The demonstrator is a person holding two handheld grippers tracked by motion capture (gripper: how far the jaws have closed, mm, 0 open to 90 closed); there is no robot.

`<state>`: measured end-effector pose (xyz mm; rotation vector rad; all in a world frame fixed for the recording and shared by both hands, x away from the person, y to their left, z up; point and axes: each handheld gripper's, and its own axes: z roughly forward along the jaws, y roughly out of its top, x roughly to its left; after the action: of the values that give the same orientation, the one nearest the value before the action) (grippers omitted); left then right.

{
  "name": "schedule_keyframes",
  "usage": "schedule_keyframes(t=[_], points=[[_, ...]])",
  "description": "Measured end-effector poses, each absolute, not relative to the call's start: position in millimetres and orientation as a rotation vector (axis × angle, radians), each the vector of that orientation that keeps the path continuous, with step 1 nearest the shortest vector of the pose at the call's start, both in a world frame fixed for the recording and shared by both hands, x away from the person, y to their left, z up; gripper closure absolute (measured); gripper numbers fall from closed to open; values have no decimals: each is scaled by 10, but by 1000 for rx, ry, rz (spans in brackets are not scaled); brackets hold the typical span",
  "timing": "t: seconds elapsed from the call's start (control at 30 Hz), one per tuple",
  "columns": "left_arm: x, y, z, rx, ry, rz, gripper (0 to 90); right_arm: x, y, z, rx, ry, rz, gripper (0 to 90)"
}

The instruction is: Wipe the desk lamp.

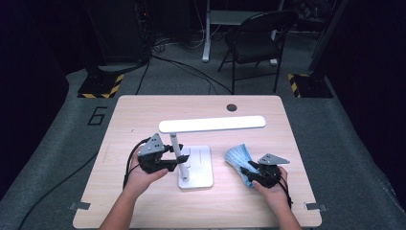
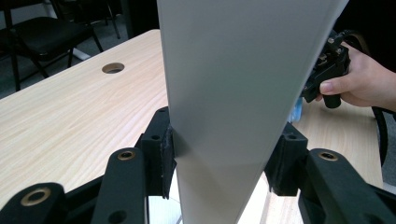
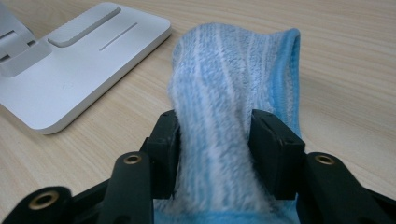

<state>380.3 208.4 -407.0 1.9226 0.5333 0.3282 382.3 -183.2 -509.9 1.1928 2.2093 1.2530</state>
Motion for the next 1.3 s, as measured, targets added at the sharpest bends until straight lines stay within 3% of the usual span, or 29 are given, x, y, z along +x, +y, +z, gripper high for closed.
schedule_keyframes(t=[0.17, 0.77, 1.3], points=[[3808, 2090, -4063, 1906, 530, 317, 495, 3814, -1828, -5081, 1170, 2201, 1247, 490], [3804, 2107, -4031, 1873, 534, 300, 455, 3712, -1761, -4905, 1098, 2143, 1318, 477], [3796, 2107, -4036, 1865, 544, 305, 472, 3636, -1209, -4808, 964, 2284, 1412, 499]])
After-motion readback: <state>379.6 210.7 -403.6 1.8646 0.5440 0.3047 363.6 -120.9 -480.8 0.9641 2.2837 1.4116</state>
